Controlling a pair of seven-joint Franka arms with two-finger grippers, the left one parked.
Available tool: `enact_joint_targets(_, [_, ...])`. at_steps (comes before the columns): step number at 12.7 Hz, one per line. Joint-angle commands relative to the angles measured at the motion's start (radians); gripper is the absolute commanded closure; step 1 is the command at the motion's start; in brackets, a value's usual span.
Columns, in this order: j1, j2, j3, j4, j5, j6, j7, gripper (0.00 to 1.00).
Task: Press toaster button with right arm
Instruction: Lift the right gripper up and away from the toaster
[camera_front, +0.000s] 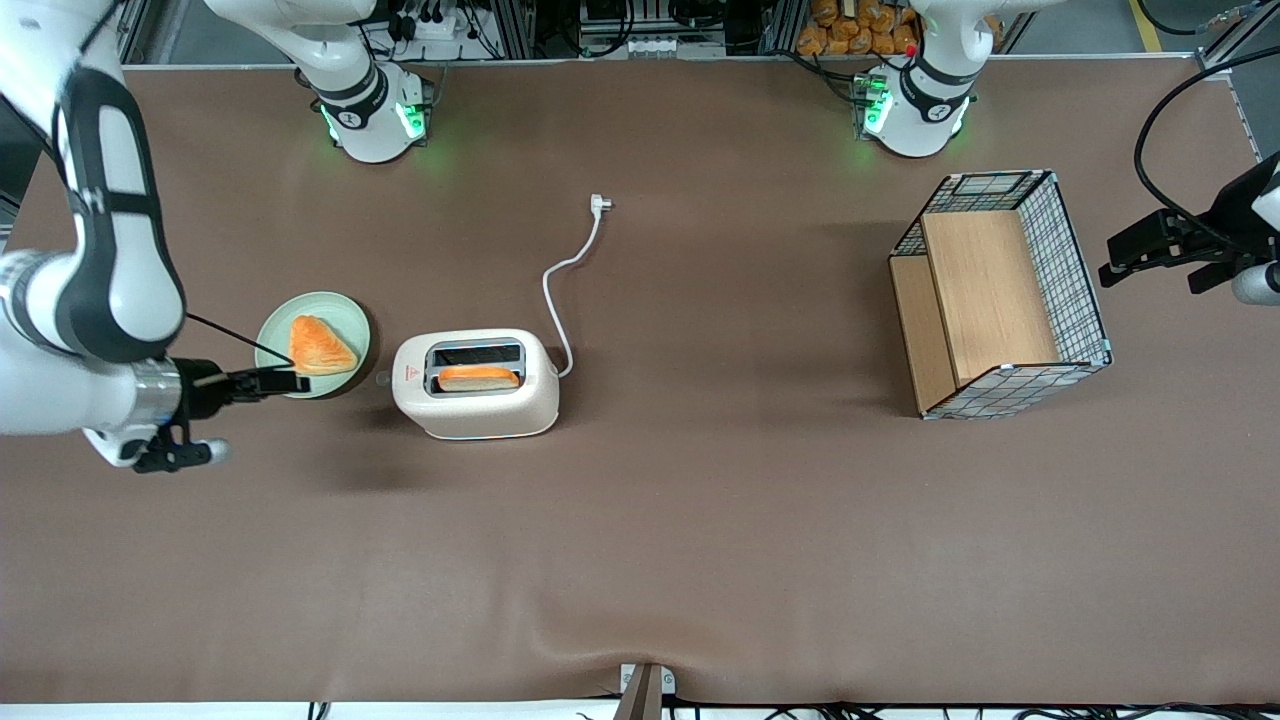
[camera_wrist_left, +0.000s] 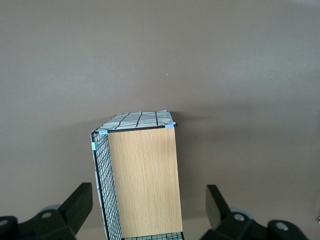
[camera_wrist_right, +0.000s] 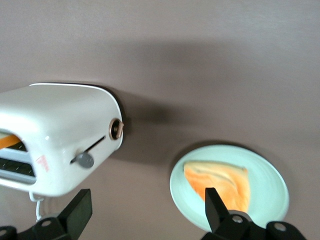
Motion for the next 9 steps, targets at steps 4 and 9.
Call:
enact_joint_targets(4, [0.004, -0.194, 0.021, -0.023, -0.131, -0.065, 0.142, 0.0])
enact_joint_targets(9, [0.005, -0.309, 0.039, -0.046, -0.153, -0.087, 0.226, 0.0])
